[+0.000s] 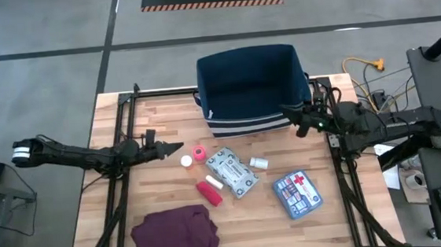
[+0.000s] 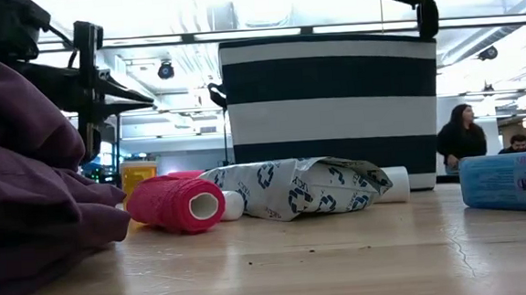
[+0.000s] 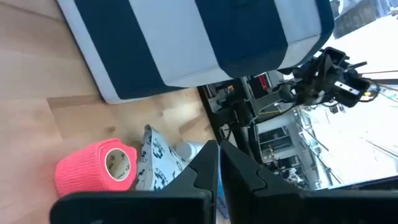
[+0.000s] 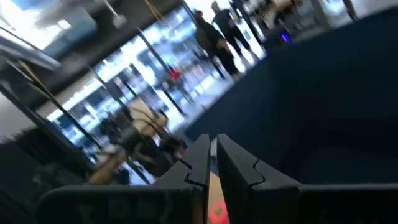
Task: Pick & place medical supplies in basket/bin
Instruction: Put the white pill bottle into the blue bin
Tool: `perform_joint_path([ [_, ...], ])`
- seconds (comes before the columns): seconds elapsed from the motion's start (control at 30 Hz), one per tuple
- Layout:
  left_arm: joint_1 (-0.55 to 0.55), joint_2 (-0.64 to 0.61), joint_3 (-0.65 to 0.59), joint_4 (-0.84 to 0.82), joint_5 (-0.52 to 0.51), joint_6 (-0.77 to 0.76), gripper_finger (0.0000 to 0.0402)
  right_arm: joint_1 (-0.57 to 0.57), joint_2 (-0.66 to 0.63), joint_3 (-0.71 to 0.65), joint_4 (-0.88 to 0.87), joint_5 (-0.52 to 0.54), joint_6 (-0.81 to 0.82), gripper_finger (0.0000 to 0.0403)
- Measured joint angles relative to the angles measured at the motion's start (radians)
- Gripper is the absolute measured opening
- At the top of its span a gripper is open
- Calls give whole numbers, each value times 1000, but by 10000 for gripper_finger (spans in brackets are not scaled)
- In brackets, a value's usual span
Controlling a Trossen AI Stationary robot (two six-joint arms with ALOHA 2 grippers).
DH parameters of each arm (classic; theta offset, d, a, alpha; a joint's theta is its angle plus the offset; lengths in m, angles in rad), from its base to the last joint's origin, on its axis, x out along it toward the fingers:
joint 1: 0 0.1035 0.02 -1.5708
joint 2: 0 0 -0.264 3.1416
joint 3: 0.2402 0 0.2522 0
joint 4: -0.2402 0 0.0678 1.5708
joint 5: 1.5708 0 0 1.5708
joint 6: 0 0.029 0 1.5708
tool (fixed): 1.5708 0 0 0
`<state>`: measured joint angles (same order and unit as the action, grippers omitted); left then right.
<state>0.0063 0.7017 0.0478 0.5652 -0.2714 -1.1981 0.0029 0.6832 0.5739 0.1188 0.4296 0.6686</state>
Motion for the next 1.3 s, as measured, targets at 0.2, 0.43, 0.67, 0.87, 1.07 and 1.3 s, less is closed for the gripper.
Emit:
perform_joint_path([
  [0.2,-11,-4,41,32,47,152,0,4,75,91,-61,-314,19,22],
  [0.43,-27,6,346,-483,251,410,16,15,266,166,-142,-499,215,54],
  [0.67,-27,136,679,-1110,217,680,95,46,406,301,-514,-534,210,141],
  [0.87,-43,196,745,-1170,217,811,122,130,497,410,-828,-477,139,188],
  [1.07,-98,150,634,-1165,166,750,123,207,652,429,-879,-474,11,208],
  [1.3,-168,45,538,-1102,72,616,123,207,829,511,-900,-421,-156,253],
])
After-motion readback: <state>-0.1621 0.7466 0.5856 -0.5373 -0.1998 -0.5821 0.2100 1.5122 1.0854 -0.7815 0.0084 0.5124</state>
